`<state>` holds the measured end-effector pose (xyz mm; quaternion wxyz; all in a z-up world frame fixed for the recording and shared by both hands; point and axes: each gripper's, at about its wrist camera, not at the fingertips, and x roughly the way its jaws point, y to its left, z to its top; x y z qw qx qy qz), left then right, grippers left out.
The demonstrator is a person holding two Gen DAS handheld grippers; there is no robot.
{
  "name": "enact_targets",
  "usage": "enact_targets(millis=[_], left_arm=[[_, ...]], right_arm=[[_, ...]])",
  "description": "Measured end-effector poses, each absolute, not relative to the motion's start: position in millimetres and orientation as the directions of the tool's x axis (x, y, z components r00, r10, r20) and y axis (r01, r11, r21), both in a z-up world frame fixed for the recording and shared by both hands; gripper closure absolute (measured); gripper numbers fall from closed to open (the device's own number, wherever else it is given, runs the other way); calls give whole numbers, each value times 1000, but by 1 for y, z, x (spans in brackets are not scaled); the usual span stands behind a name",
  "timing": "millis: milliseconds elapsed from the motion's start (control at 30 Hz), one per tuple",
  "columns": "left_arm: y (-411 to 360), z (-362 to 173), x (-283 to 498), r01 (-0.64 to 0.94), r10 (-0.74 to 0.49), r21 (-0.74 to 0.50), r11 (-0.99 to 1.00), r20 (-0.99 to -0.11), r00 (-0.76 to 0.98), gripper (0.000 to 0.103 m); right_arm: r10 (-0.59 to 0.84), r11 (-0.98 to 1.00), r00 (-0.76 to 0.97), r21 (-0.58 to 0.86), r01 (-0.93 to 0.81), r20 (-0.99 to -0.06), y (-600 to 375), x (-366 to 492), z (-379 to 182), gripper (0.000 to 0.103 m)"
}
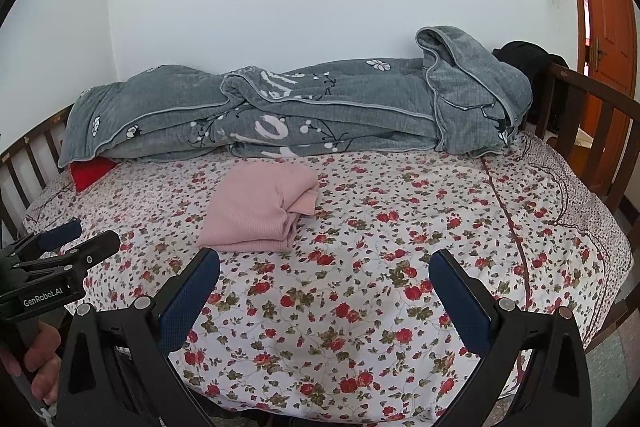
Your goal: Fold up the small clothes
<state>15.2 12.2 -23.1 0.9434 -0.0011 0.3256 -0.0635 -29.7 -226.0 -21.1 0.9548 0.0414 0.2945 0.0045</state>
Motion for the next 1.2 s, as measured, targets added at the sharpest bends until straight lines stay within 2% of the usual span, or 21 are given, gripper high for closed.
enact_targets(millis=[1200], left_arm=[[7,-7,1,109,-106,-29,994,-578,809,14]], right_arm=[[57,996,838,84,-13,-543,-220,-40,-6,1]])
